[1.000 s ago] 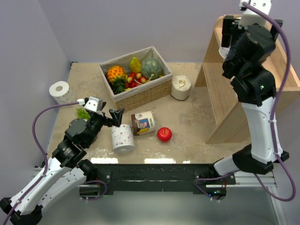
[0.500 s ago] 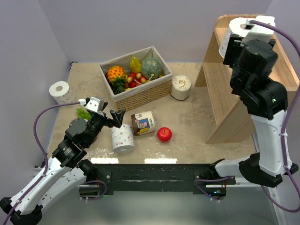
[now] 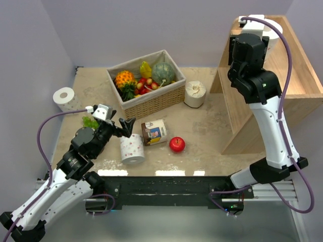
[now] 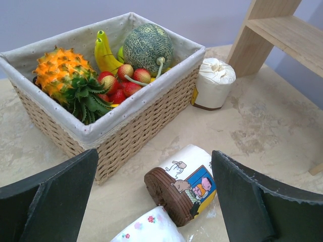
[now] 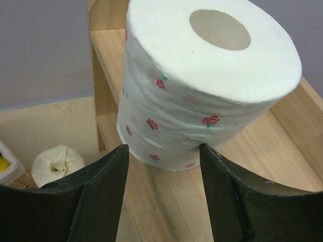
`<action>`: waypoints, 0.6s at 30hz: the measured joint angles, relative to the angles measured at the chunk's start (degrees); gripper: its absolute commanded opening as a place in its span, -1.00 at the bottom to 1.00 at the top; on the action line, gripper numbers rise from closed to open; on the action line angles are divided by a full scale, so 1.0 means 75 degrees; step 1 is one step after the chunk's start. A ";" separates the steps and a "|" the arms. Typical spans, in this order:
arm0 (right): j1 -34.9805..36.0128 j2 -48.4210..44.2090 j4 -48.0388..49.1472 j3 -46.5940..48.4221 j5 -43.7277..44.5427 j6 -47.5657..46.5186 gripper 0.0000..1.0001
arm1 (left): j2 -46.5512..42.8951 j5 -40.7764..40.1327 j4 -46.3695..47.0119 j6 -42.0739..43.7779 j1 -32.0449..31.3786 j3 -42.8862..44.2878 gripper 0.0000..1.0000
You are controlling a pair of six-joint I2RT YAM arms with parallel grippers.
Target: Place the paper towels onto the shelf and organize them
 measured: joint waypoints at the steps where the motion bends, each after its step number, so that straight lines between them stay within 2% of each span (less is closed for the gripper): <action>1: -0.0090 0.0017 0.0114 -0.0035 0.0000 -0.0052 0.18 | 0.0000 0.0000 0.0000 -0.0003 0.0000 0.0000 0.99; 9: -0.1043 0.0175 0.0935 -0.0178 -0.0440 -0.0338 0.13 | 0.0038 0.0000 0.0003 0.0000 0.0000 0.0000 0.99; 18: -0.1696 0.0586 0.1760 -0.0236 -0.1253 -0.0551 0.12 | 0.0143 -0.0003 0.0003 0.0003 0.0000 0.0000 0.99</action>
